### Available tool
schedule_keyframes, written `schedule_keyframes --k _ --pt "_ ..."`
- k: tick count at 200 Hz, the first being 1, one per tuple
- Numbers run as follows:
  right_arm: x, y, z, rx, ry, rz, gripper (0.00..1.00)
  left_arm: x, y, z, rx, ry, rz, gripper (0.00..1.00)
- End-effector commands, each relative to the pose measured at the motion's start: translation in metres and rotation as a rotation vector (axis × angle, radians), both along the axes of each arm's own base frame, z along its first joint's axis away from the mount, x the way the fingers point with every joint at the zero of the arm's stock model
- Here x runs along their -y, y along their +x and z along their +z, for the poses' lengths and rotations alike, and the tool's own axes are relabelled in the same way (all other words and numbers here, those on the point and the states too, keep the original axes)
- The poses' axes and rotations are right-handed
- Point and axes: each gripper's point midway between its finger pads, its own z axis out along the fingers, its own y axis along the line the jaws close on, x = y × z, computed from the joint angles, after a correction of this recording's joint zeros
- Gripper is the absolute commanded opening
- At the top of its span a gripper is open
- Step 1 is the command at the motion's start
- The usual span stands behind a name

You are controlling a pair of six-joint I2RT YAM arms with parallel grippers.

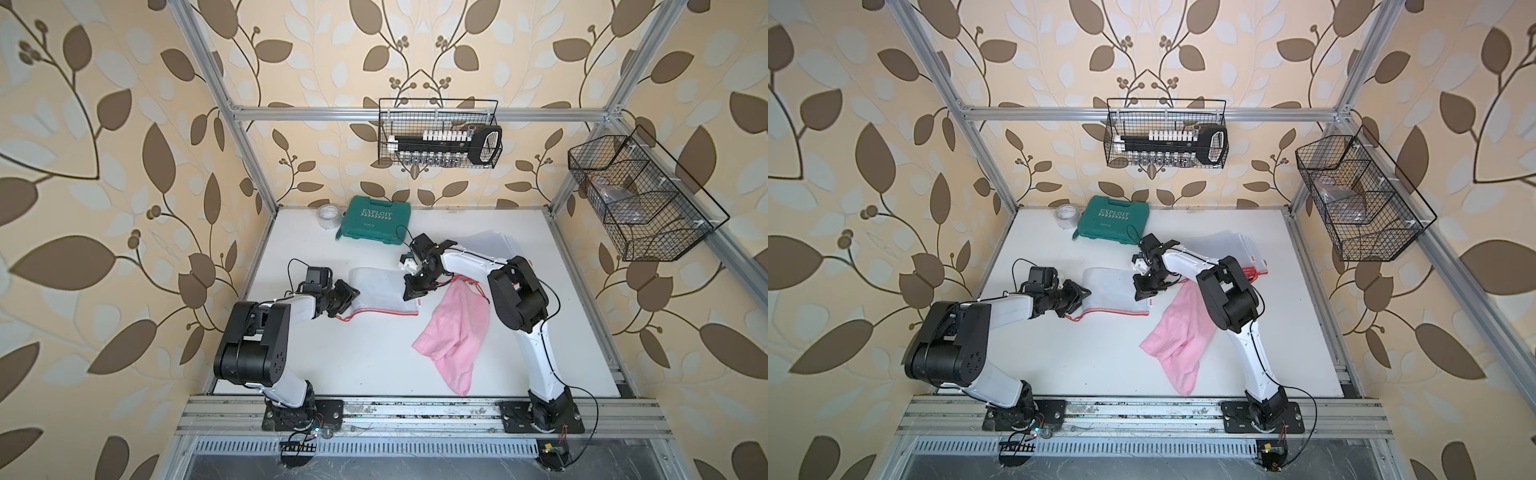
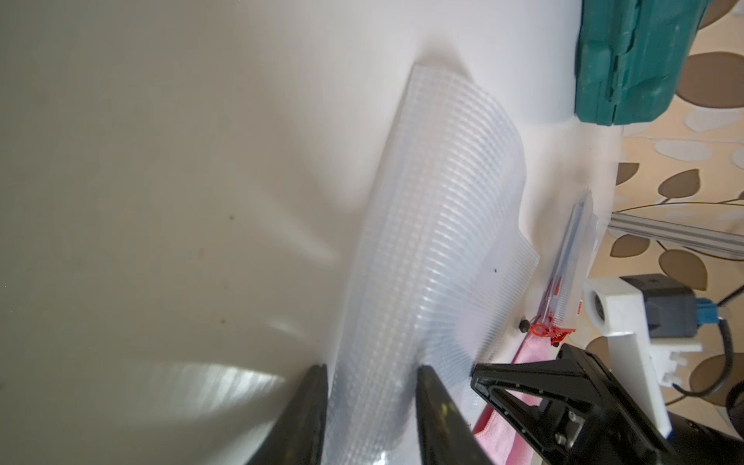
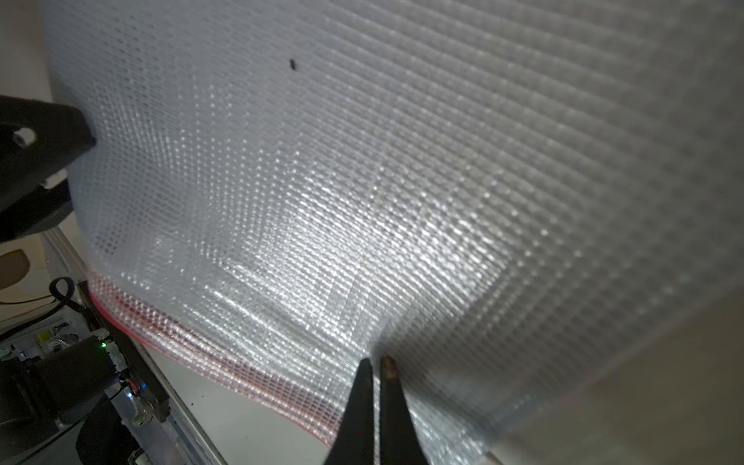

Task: Wipe the document bag
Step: Move the document bag to the center of the board, then pick up the cleaning item at the center of the board.

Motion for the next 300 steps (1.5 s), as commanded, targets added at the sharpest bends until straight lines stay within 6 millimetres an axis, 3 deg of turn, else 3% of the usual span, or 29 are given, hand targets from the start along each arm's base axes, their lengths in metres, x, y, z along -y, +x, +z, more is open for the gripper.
schedule_keyframes --k 1,32,47,59,66,82,100,123,148,168,194,219,227,237,245,251,277,300 --pt "0.041 -0.046 -0.064 -0.179 -0.224 0.012 0.00 0.003 -0.047 -0.039 -0.215 0.011 -0.013 0.27" --pt "0.041 -0.046 -0.060 -0.168 -0.224 0.010 0.00 0.002 -0.047 -0.030 -0.206 0.016 -0.011 0.08" --pt "0.040 -0.043 -0.049 -0.142 -0.212 0.013 0.00 0.000 -0.049 -0.022 -0.209 0.033 -0.007 0.00" --pt "0.041 -0.040 -0.035 -0.107 -0.213 0.017 0.00 -0.004 -0.053 -0.016 -0.215 0.061 -0.012 0.00" --pt "0.041 -0.040 -0.026 -0.088 -0.212 0.023 0.09 -0.005 -0.056 -0.012 -0.217 0.075 -0.016 0.00" --pt "0.047 -0.040 -0.002 -0.041 -0.219 0.025 0.41 -0.010 -0.064 -0.009 -0.253 0.140 -0.031 0.00" --pt "0.059 -0.046 0.026 0.011 -0.246 0.032 0.67 -0.011 -0.071 0.002 -0.264 0.195 -0.065 0.00" --pt "0.092 -0.067 0.046 0.045 -0.355 0.023 0.93 -0.007 -0.080 0.005 -0.293 0.273 -0.111 0.00" --pt "0.138 -0.099 0.043 0.037 -0.531 0.031 0.98 0.001 -0.086 0.003 -0.306 0.311 -0.140 0.00" --pt "0.162 -0.121 0.028 0.002 -0.625 0.025 0.98 0.007 -0.089 0.000 -0.296 0.320 -0.148 0.00" --pt "0.177 -0.133 0.006 -0.015 -0.709 0.012 0.98 0.012 -0.090 -0.002 -0.288 0.329 -0.158 0.00" --pt "0.174 -0.146 -0.016 -0.074 -0.690 -0.002 0.96 0.018 -0.091 0.000 -0.282 0.342 -0.172 0.00" --pt "0.170 -0.149 -0.019 -0.081 -0.657 -0.018 0.82 0.019 -0.093 0.000 -0.281 0.345 -0.172 0.00" --pt "0.166 -0.150 -0.017 -0.079 -0.619 -0.039 0.46 0.020 -0.095 -0.001 -0.284 0.346 -0.173 0.00" --pt "0.163 -0.149 -0.010 -0.063 -0.592 -0.054 0.15 0.021 -0.097 -0.001 -0.286 0.344 -0.172 0.03" --pt "0.161 -0.148 -0.003 -0.048 -0.574 -0.059 0.00 0.022 -0.099 -0.001 -0.286 0.344 -0.171 0.08" --pt "0.156 -0.136 0.052 0.048 -0.525 -0.070 0.00 0.021 -0.107 -0.003 -0.290 0.334 -0.162 0.39" --pt "0.145 -0.118 0.114 0.167 -0.467 -0.076 0.00 0.018 -0.112 -0.001 -0.285 0.345 -0.157 0.48"
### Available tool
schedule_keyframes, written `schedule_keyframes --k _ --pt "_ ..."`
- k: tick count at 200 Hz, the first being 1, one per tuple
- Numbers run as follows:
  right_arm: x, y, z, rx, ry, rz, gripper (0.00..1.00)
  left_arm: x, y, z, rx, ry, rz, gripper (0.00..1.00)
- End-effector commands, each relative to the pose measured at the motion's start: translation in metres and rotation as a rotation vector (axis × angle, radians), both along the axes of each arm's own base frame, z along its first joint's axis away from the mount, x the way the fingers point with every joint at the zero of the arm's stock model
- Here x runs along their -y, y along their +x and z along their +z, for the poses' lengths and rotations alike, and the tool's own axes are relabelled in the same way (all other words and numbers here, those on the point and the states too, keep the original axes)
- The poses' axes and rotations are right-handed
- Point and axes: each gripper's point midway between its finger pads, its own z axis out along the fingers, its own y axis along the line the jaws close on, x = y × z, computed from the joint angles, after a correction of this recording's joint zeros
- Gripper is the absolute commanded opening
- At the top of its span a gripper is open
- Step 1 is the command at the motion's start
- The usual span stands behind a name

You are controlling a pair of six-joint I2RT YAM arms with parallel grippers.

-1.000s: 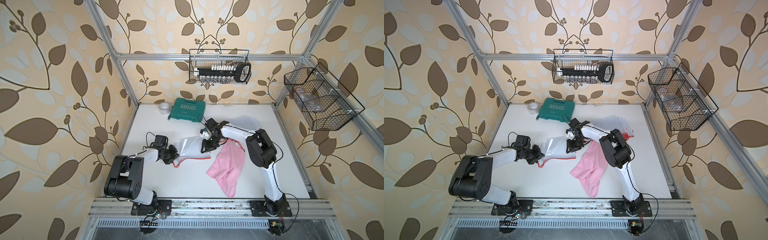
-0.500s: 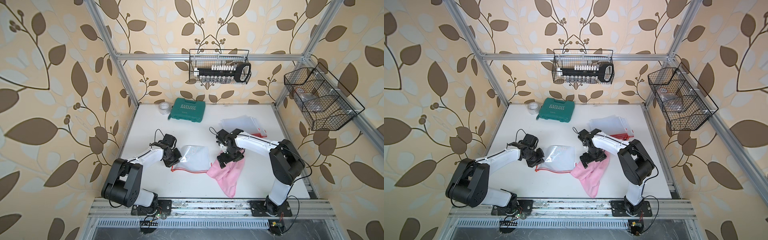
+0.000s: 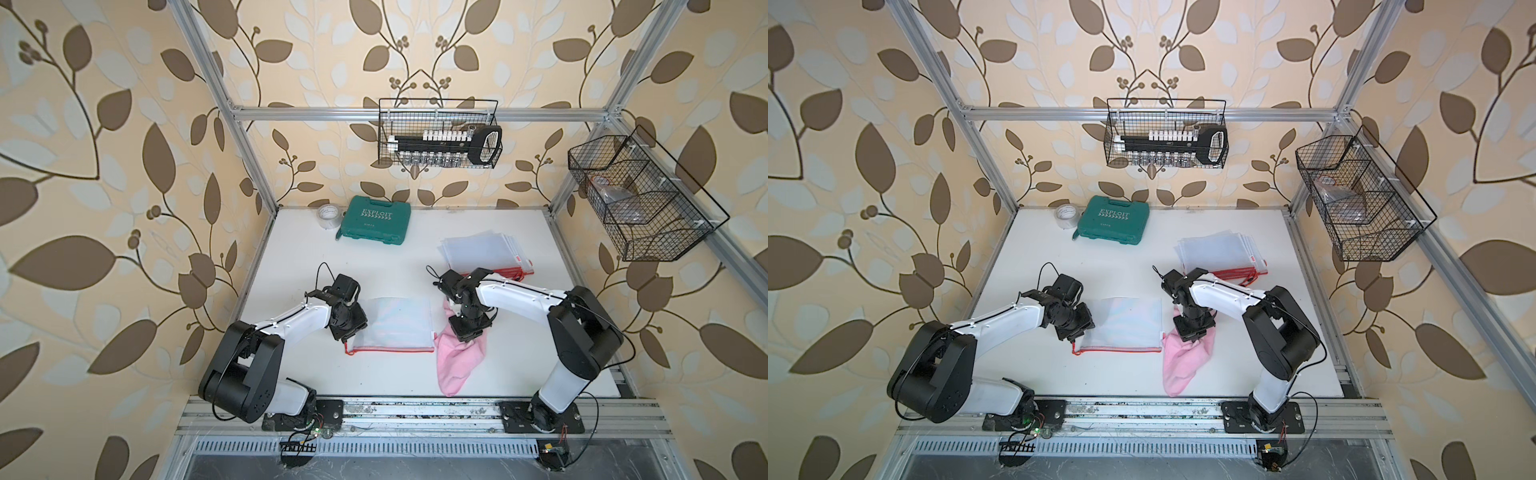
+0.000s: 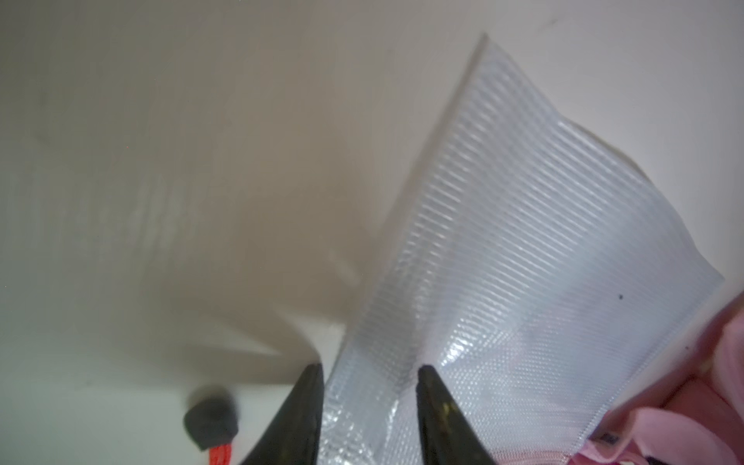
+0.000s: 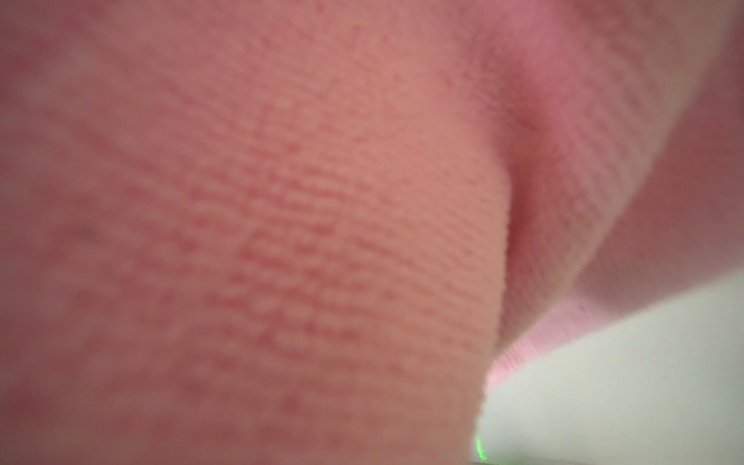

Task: Wipe the document bag
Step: Pick up the cleaning item at the center of the board, then wipe the dirt from the document bag.

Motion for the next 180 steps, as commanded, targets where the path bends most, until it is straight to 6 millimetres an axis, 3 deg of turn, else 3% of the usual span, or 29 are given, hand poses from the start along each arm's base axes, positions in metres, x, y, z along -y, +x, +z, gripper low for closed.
schedule_keyframes --k 1,17,29,75,92,117,163,180 --pt "-0.015 0.019 0.068 0.140 0.080 0.022 0.00 -0.006 -0.008 0.005 0.010 0.025 0.008 0.48" --pt "-0.043 0.028 0.089 0.173 0.155 0.076 0.00 -0.007 -0.008 0.008 0.023 0.028 0.011 0.47" --pt "-0.071 0.031 0.092 0.161 0.206 0.122 0.00 -0.009 -0.008 0.012 0.030 0.028 0.035 0.44" --pt "-0.190 0.046 0.072 0.117 0.441 0.252 0.00 0.002 0.005 0.041 0.161 -0.065 0.041 0.17" --pt "-0.215 0.052 0.053 0.077 0.494 0.243 0.00 0.018 0.007 0.035 0.154 -0.143 0.008 0.13" --pt "-0.217 0.060 0.016 0.040 0.448 0.224 0.00 0.032 0.003 0.013 0.085 -0.212 -0.018 0.09" --pt "-0.193 0.059 -0.017 0.004 0.358 0.193 0.00 0.017 -0.014 -0.026 -0.109 -0.082 -0.010 0.02" --pt "-0.170 0.060 -0.024 0.007 0.263 0.182 0.00 0.010 -0.022 -0.038 -0.174 -0.037 0.010 0.00"
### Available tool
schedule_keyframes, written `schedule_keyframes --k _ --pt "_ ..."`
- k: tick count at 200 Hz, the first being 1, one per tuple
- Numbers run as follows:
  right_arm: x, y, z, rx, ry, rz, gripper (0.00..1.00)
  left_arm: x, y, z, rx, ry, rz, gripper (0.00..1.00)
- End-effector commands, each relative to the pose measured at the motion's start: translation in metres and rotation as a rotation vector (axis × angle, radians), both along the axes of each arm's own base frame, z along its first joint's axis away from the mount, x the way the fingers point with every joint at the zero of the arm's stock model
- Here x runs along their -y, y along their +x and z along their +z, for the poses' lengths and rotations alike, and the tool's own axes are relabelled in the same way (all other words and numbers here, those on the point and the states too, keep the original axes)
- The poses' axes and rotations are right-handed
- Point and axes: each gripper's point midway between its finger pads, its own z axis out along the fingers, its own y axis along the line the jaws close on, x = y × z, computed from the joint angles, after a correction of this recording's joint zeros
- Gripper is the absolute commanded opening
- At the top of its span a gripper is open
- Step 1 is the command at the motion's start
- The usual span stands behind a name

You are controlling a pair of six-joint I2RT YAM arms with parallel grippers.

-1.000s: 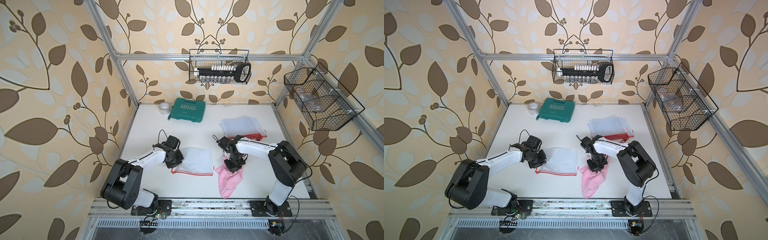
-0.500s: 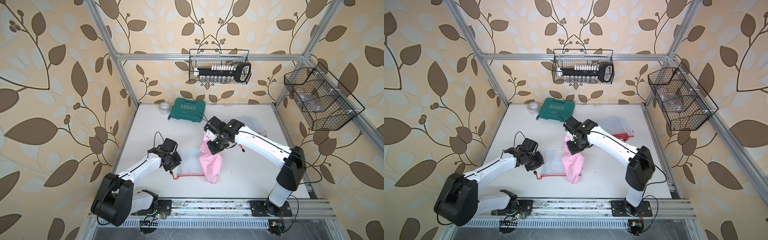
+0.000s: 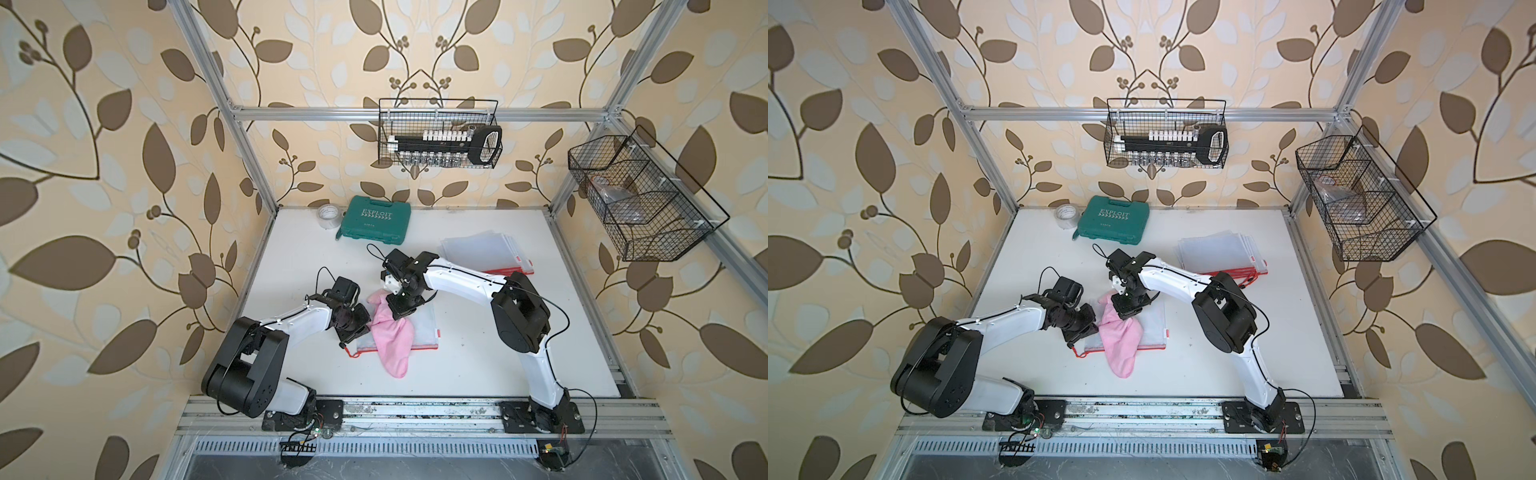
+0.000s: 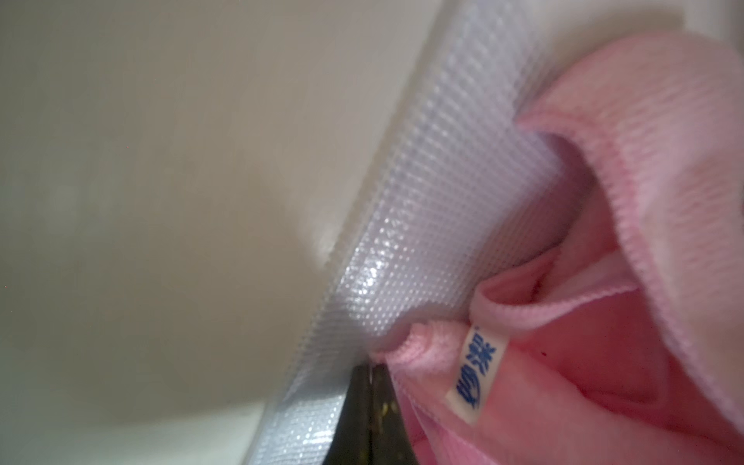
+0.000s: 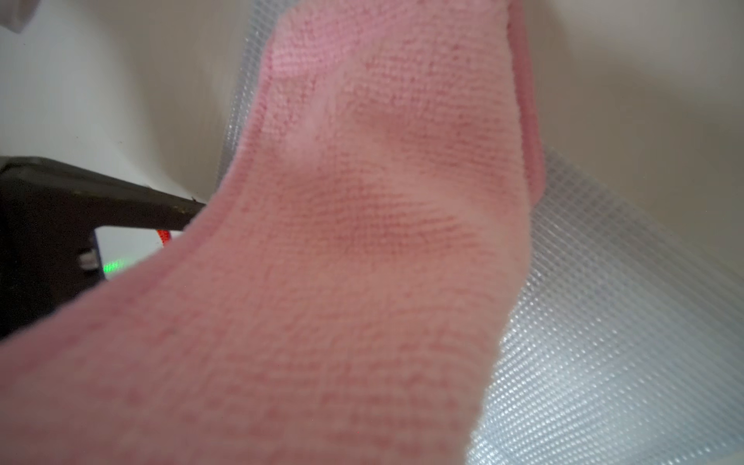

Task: Wipe the document bag
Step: Wipe the dirt from the document bag.

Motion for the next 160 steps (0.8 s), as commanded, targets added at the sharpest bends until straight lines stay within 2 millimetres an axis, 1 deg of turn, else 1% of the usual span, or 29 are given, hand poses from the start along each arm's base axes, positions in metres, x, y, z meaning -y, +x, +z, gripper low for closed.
schedule_keyframes --k 1,16,33,37,41,46,54,60,67,74,82,87,91,104,115,123,132,140,151,160 --pt "0.028 -0.003 -0.014 0.000 -0.120 -0.019 0.00 -0.020 -0.031 -0.033 -0.161 0.127 0.000 0.00" --pt "0.067 0.000 -0.018 0.019 -0.249 -0.049 0.00 -0.027 -0.038 -0.041 -0.208 0.163 0.015 0.00" --pt "0.128 0.008 -0.014 0.070 -0.408 -0.108 0.00 -0.030 -0.041 -0.044 -0.226 0.162 0.020 0.00" --pt "0.138 0.008 -0.012 0.089 -0.443 -0.109 0.00 -0.030 -0.042 -0.044 -0.225 0.160 0.021 0.00" --pt "0.156 0.012 -0.010 0.098 -0.477 -0.133 0.00 -0.030 -0.040 -0.043 -0.218 0.157 0.022 0.00" --pt "0.170 0.015 -0.007 0.112 -0.509 -0.147 0.00 -0.030 -0.039 -0.042 -0.210 0.152 0.023 0.00" --pt "0.183 0.017 -0.002 0.126 -0.542 -0.148 0.00 -0.028 -0.037 -0.039 -0.193 0.143 0.021 0.00" --pt "0.184 0.018 0.002 0.135 -0.546 -0.137 0.00 -0.027 -0.036 -0.037 -0.182 0.135 0.017 0.00" --pt "0.176 0.019 0.008 0.142 -0.524 -0.120 0.00 -0.025 -0.034 -0.035 -0.171 0.126 0.013 0.00" --pt "0.157 0.018 0.014 0.142 -0.467 -0.094 0.00 -0.024 -0.032 -0.033 -0.162 0.118 0.010 0.00" --pt "0.125 0.018 0.022 0.135 -0.351 -0.066 0.00 -0.022 -0.031 -0.031 -0.151 0.108 0.008 0.00" --pt "0.105 0.021 0.028 0.130 -0.263 -0.066 0.00 -0.021 -0.031 -0.031 -0.148 0.102 0.008 0.00" --pt "0.083 0.018 0.033 0.124 -0.191 -0.047 0.00 -0.021 -0.030 -0.030 -0.143 0.100 0.009 0.00" --pt "0.027 0.022 0.046 0.102 0.004 -0.021 0.00 -0.022 -0.030 -0.028 -0.138 0.103 0.015 0.01" --pt "-0.011 0.025 0.051 0.076 0.111 0.002 0.00 -0.023 -0.030 -0.027 -0.137 0.105 0.019 0.00" --pt "-0.032 0.025 0.046 0.034 0.165 0.013 0.00 -0.023 -0.030 -0.027 -0.136 0.106 0.021 0.01" --pt "-0.052 0.023 0.036 -0.022 0.209 0.026 0.00 -0.023 -0.030 -0.026 -0.137 0.110 0.023 0.01" --pt "-0.063 0.020 0.025 -0.061 0.219 0.029 0.00 -0.025 -0.031 -0.027 -0.142 0.115 0.027 0.00" --pt "-0.070 0.018 0.005 -0.120 0.224 0.014 0.00 -0.026 -0.032 -0.026 -0.142 0.120 0.031 0.00" --pt "-0.066 0.016 -0.009 -0.135 0.192 0.002 0.00 -0.027 -0.033 -0.026 -0.144 0.124 0.035 0.00"
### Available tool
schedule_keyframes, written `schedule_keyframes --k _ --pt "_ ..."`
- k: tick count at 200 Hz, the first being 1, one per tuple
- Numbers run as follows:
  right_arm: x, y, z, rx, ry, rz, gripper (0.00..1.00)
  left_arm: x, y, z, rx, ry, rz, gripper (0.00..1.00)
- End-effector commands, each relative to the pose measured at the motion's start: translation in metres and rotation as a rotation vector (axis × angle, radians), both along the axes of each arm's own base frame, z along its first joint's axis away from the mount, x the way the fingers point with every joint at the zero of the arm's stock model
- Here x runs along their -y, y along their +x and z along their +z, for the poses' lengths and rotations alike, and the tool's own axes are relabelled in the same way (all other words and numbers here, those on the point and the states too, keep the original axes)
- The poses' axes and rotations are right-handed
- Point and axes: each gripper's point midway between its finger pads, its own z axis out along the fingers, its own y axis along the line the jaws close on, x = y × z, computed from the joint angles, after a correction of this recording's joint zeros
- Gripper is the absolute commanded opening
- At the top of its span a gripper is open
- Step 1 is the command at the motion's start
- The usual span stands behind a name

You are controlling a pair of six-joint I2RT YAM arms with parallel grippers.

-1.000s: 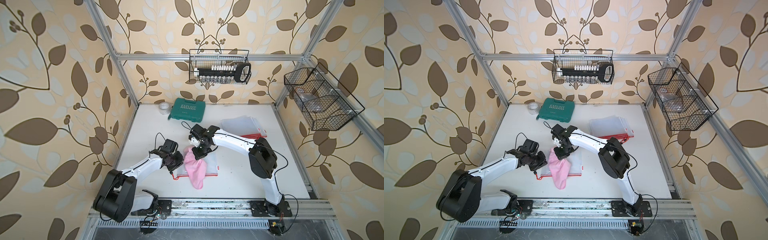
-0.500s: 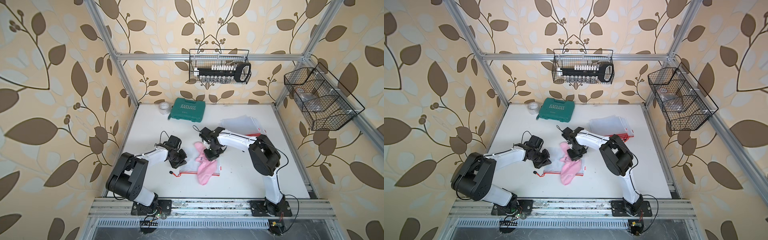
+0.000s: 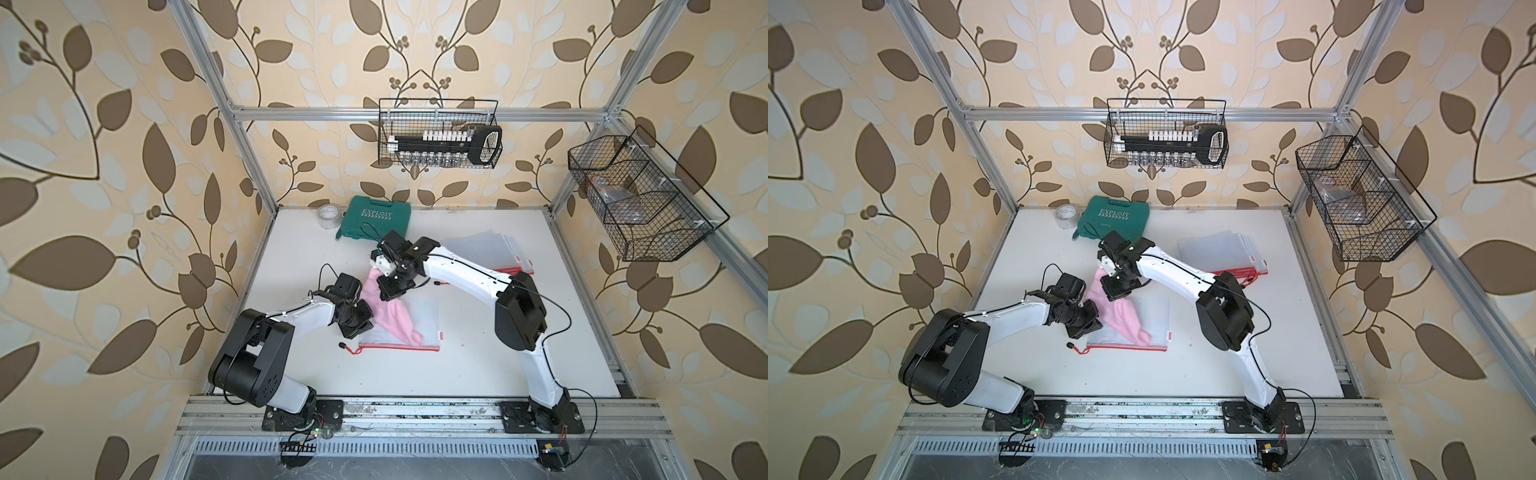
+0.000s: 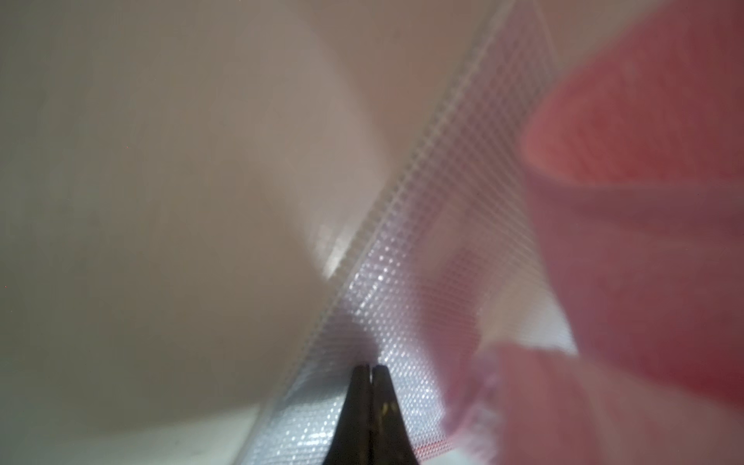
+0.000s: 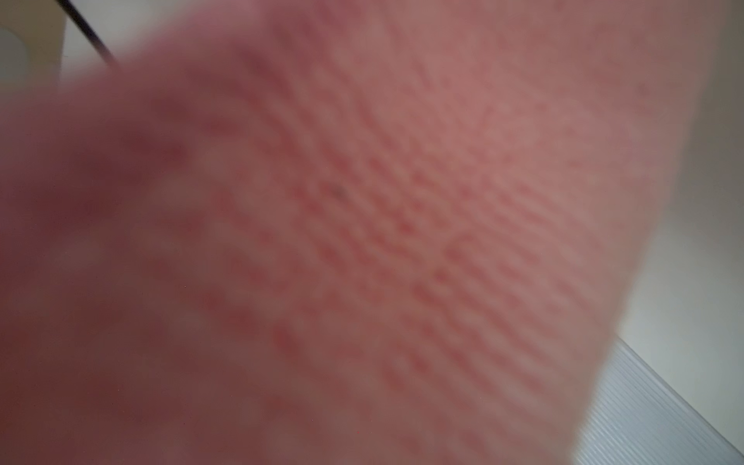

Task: Wipe the document bag
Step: Wipe the dirt from the document bag.

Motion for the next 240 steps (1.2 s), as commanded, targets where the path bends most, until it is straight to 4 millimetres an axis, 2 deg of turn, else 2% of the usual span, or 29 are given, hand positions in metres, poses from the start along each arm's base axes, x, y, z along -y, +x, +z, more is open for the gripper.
schedule_keyframes --k 1,18,37,46,59,75,84,94,110,131,146,155,165,174,184,197,205,207,220,229,240 --pt "-0.004 -0.019 -0.052 -0.205 -0.010 -0.012 0.00 -0.031 -0.039 -0.027 -0.151 0.143 0.031 0.00" --pt "0.031 -0.015 -0.072 -0.197 -0.114 -0.070 0.00 -0.033 -0.040 -0.026 -0.151 0.152 0.036 0.00" --pt "0.102 -0.013 -0.076 -0.160 -0.285 -0.154 0.00 -0.035 -0.040 -0.025 -0.151 0.163 0.043 0.00" --pt "0.145 -0.010 -0.069 -0.109 -0.395 -0.187 0.00 -0.035 -0.040 -0.024 -0.149 0.165 0.044 0.00" --pt "0.196 -0.013 -0.054 -0.036 -0.537 -0.201 0.00 -0.036 -0.039 -0.024 -0.145 0.169 0.049 0.00" --pt "0.235 -0.019 -0.031 0.049 -0.648 -0.202 0.00 -0.036 -0.037 -0.024 -0.142 0.168 0.049 0.00" --pt "0.238 -0.022 -0.019 0.069 -0.644 -0.193 0.00 -0.035 -0.036 -0.023 -0.139 0.165 0.051 0.00" --pt "0.220 -0.027 -0.010 0.076 -0.570 -0.156 0.00 -0.035 -0.035 -0.023 -0.138 0.165 0.053 0.00" --pt "0.160 -0.039 -0.003 -0.001 -0.359 -0.063 0.00 -0.033 -0.032 -0.022 -0.134 0.159 0.054 0.00" --pt "0.068 -0.064 -0.005 -0.140 -0.093 0.061 0.00 -0.032 -0.031 -0.022 -0.134 0.158 0.058 0.00" --pt "0.031 -0.075 -0.016 -0.214 -0.018 0.091 0.00 -0.032 -0.030 -0.022 -0.134 0.158 0.063 0.00" --pt "0.020 -0.082 -0.028 -0.272 0.008 0.092 0.00 -0.033 -0.030 -0.021 -0.131 0.160 0.067 0.00" --pt "0.025 -0.087 -0.045 -0.324 -0.021 0.065 0.00 -0.034 -0.031 -0.021 -0.132 0.165 0.074 0.00" --pt "0.042 -0.093 -0.060 -0.340 -0.079 0.048 0.00 -0.035 -0.031 -0.020 -0.128 0.168 0.077 0.00" --pt "0.075 -0.094 -0.073 -0.330 -0.182 0.007 0.00 -0.036 -0.032 -0.019 -0.124 0.171 0.080 0.00" --pt "0.133 -0.093 -0.083 -0.292 -0.341 -0.058 0.00 -0.039 -0.034 -0.019 -0.126 0.179 0.085 0.00" --pt "0.164 -0.090 -0.081 -0.243 -0.425 -0.089 0.00 -0.040 -0.036 -0.021 -0.132 0.183 0.087 0.00" --pt "0.177 -0.089 -0.078 -0.224 -0.460 -0.099 0.00 -0.040 -0.036 -0.021 -0.133 0.183 0.087 0.00" --pt "0.212 -0.091 -0.065 -0.158 -0.554 -0.117 0.00 -0.040 -0.037 -0.022 -0.136 0.182 0.093 0.00" --pt "0.222 -0.093 -0.057 -0.124 -0.576 -0.122 0.00 -0.040 -0.037 -0.023 -0.133 0.179 0.094 0.00" --pt "0.222 -0.095 -0.055 -0.123 -0.561 -0.124 0.00 -0.038 -0.034 -0.021 -0.125 0.175 0.095 0.00"
